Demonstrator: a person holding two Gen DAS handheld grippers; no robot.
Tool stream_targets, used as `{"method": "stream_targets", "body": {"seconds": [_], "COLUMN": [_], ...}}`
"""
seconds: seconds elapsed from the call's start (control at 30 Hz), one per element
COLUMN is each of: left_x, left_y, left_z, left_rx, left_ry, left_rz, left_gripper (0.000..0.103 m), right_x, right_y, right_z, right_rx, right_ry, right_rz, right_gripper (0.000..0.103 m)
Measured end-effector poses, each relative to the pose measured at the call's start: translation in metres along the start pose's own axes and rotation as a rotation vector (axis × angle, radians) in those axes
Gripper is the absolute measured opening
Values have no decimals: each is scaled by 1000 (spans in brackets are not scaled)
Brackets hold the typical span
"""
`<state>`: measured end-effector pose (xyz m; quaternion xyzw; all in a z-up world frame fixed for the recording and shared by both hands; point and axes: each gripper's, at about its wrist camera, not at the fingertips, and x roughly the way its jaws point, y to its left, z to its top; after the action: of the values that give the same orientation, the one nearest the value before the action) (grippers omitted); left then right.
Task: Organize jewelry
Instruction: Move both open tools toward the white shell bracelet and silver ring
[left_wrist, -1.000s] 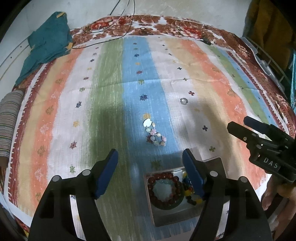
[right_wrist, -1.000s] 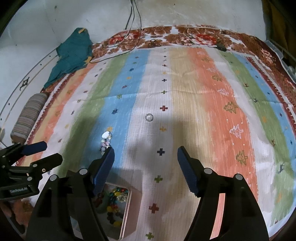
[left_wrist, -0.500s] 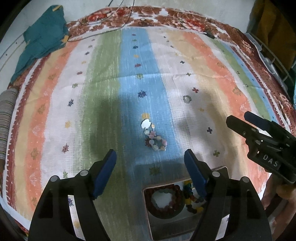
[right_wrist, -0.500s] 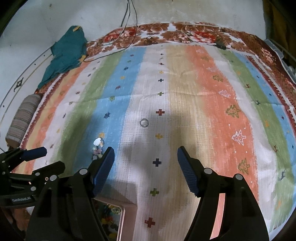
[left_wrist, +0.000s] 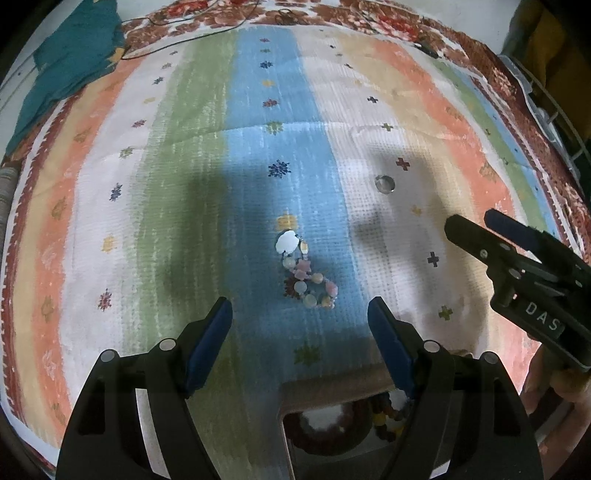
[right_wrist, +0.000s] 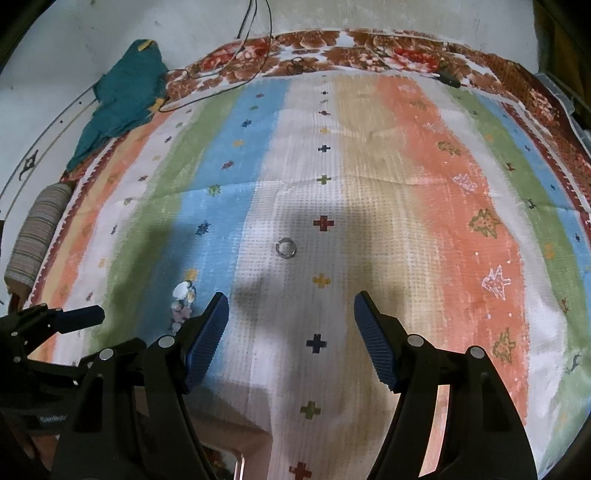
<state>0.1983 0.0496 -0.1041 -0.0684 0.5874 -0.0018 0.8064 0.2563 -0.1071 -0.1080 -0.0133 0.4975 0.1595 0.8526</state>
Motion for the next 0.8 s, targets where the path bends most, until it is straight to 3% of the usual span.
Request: {"method": "stream_targets", "body": {"seconds": [0.57, 0.8], "left_x": [37, 49], "left_y": [-10, -8], "left_z": [14, 18], "left_rx": [68, 59], "left_ry": [74, 109], "left_rz": [12, -21], "left_gripper": [75, 74], "right_x": [43, 59], "right_y": [4, 3], "right_z": [22, 30], "right_rx": [-8, -1], "right_ry": [49, 65], "right_rz": [-14, -18], "right_gripper": [70, 70]}}
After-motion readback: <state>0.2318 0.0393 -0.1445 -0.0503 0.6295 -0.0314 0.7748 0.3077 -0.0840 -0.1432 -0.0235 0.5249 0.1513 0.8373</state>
